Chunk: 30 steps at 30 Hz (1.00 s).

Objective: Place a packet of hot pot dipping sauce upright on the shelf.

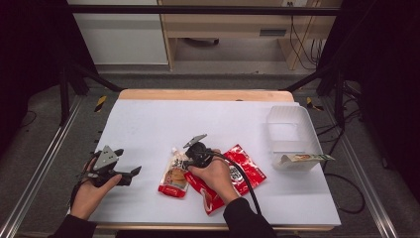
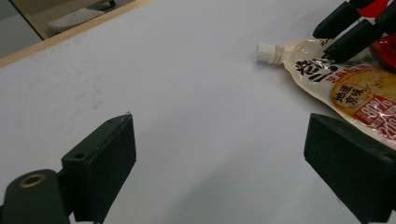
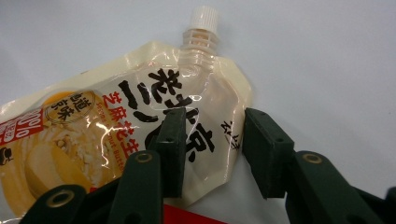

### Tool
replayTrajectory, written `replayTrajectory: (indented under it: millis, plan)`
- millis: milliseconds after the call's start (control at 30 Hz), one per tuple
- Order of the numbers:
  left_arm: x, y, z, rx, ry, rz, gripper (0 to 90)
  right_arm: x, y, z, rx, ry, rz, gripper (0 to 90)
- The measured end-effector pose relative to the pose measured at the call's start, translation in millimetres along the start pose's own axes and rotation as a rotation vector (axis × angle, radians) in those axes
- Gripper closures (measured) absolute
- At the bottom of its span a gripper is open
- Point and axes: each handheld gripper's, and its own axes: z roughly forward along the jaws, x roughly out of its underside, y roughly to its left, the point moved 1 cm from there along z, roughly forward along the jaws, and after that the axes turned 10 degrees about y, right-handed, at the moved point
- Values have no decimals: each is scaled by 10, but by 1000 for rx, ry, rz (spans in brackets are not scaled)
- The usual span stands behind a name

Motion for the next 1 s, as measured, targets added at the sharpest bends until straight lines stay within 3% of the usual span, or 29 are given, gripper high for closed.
replayTrajectory:
  millis: [167, 333, 700, 1000]
  plan:
    - [1, 2, -1, 2, -1, -2, 91, 21, 39, -9, -5, -3, 10, 780]
    - [-2, -1, 0, 3, -2, -2, 91, 12, 65, -21, -10, -17, -17, 866]
    - [-5, 9, -20, 7, -12, -10, 96, -176, 190, -238, -6, -133, -68, 888]
    - [-14, 25, -62, 26, -35, -33, 105, -287, 248, -453, -9, -192, -96, 892]
